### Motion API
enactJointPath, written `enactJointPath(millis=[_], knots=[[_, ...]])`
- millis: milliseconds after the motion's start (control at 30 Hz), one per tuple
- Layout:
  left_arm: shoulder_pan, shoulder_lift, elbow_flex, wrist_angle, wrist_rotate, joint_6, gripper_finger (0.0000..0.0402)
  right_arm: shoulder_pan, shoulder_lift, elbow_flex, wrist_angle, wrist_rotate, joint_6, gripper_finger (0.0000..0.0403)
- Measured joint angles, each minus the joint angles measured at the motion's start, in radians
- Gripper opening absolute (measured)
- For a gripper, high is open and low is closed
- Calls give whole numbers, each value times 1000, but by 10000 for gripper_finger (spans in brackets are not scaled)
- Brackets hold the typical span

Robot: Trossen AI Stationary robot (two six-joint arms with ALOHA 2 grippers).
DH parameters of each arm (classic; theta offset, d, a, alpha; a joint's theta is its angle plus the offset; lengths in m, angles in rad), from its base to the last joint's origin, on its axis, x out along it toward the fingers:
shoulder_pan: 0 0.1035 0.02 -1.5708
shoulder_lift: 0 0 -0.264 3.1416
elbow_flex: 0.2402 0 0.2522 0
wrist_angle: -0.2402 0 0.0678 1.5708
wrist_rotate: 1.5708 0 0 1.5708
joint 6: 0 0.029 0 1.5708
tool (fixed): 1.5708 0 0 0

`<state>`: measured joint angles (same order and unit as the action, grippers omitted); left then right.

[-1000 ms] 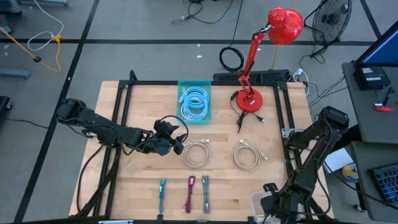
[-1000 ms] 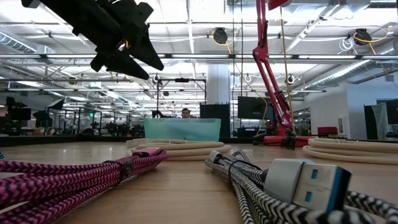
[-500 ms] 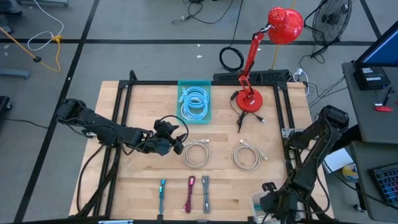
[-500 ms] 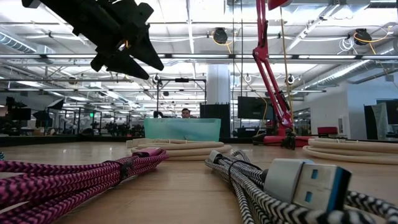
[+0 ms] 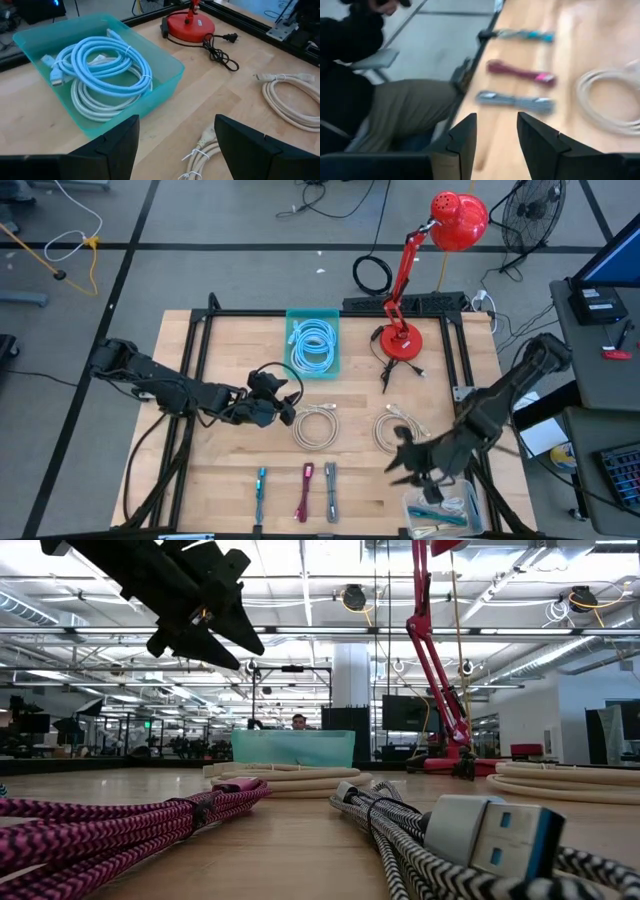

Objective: Pick & Place USB Port
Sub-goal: Put the gray USB cable into the transparent bin

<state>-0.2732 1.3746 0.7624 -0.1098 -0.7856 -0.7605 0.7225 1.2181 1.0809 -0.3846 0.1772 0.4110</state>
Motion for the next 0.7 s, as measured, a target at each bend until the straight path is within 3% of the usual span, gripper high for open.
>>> enactJointPath(millis=[67, 233, 467, 567, 700], knots=[[15, 0, 0, -20, 18, -56, 262, -24, -31, 0, -4, 25, -45, 130], [98, 40, 1, -79, 266, -64, 262, -59, -106, 0, -33, 142, -122, 130], [33, 148, 48, -61, 516, 51, 262, -74, -172, -31, -141, 491, -120, 130], [-38, 175, 116, -37, 544, 122, 262, -97, -185, -96, -94, 565, -116, 130], [-133, 196, 235, -122, 500, 203, 262, -146, -193, -191, 34, 525, -59, 130]])
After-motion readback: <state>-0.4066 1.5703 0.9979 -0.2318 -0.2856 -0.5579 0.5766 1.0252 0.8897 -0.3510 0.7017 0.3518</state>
